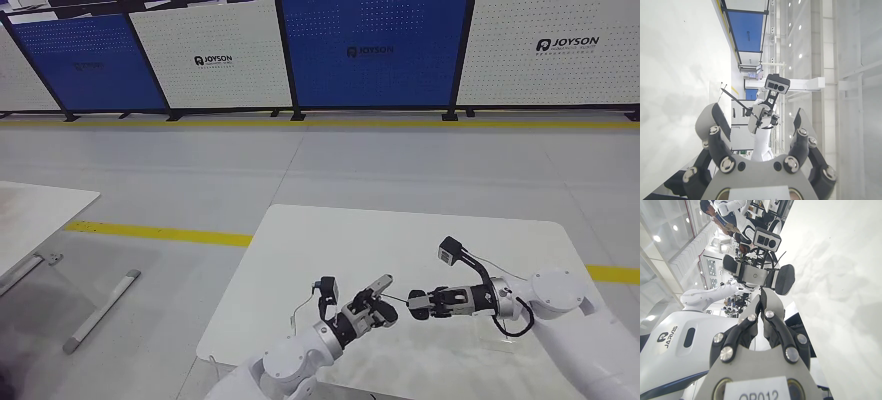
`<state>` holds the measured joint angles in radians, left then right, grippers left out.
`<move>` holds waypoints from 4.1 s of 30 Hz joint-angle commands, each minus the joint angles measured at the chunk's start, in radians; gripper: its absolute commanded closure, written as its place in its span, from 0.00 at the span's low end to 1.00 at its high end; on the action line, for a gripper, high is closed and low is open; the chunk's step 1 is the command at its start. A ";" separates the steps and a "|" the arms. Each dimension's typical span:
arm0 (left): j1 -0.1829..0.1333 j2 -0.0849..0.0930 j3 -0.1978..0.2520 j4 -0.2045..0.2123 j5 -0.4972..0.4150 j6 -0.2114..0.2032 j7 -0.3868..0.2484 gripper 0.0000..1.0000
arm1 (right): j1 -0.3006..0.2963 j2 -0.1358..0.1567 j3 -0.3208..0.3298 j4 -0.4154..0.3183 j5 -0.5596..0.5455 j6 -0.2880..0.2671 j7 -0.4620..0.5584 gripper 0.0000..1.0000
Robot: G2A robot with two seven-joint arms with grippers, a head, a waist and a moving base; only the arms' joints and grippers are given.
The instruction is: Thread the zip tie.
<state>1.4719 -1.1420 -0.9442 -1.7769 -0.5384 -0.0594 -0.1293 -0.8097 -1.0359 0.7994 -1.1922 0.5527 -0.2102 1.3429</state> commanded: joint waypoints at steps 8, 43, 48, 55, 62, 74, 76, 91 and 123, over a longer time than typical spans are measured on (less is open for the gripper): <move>0.010 -0.001 -0.009 0.001 0.012 0.005 -0.015 0.91 | 0.000 0.000 0.000 0.000 0.000 0.000 0.000 1.00; 0.029 -0.008 -0.036 0.002 0.059 -0.012 -0.034 1.00 | 0.000 0.000 0.000 0.000 0.000 0.000 0.000 1.00; 0.031 -0.010 -0.038 0.000 0.063 -0.009 -0.034 1.00 | 0.000 0.000 0.000 0.000 0.000 0.000 0.000 1.00; 0.044 -0.010 -0.037 -0.009 0.098 -0.020 -0.032 1.00 | -0.008 0.000 0.001 -0.008 -0.002 0.001 -0.020 1.00; 0.051 -0.011 -0.040 -0.017 0.116 -0.023 -0.015 1.00 | -0.047 0.009 0.053 -0.027 0.025 -0.022 -0.036 0.07; 0.051 -0.018 -0.030 -0.022 0.196 -0.003 0.082 1.00 | -0.131 0.039 0.163 -0.061 0.052 -0.064 -0.045 0.00; 0.051 -0.018 -0.030 -0.022 0.196 -0.003 0.082 1.00 | -0.131 0.039 0.163 -0.061 0.052 -0.064 -0.045 0.00; 0.018 -0.049 0.044 0.053 0.412 0.002 0.341 1.00 | -0.131 0.039 0.163 -0.061 0.052 -0.064 -0.045 0.00; 0.183 0.007 -0.205 -0.367 0.452 0.096 0.124 1.00 | -0.131 0.039 0.163 -0.061 0.052 -0.064 -0.045 0.00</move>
<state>1.6556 -1.1353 -1.1499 -2.1448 -0.0866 0.0369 -0.0053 -0.9409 -0.9965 0.9627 -1.2532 0.6051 -0.2737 1.2979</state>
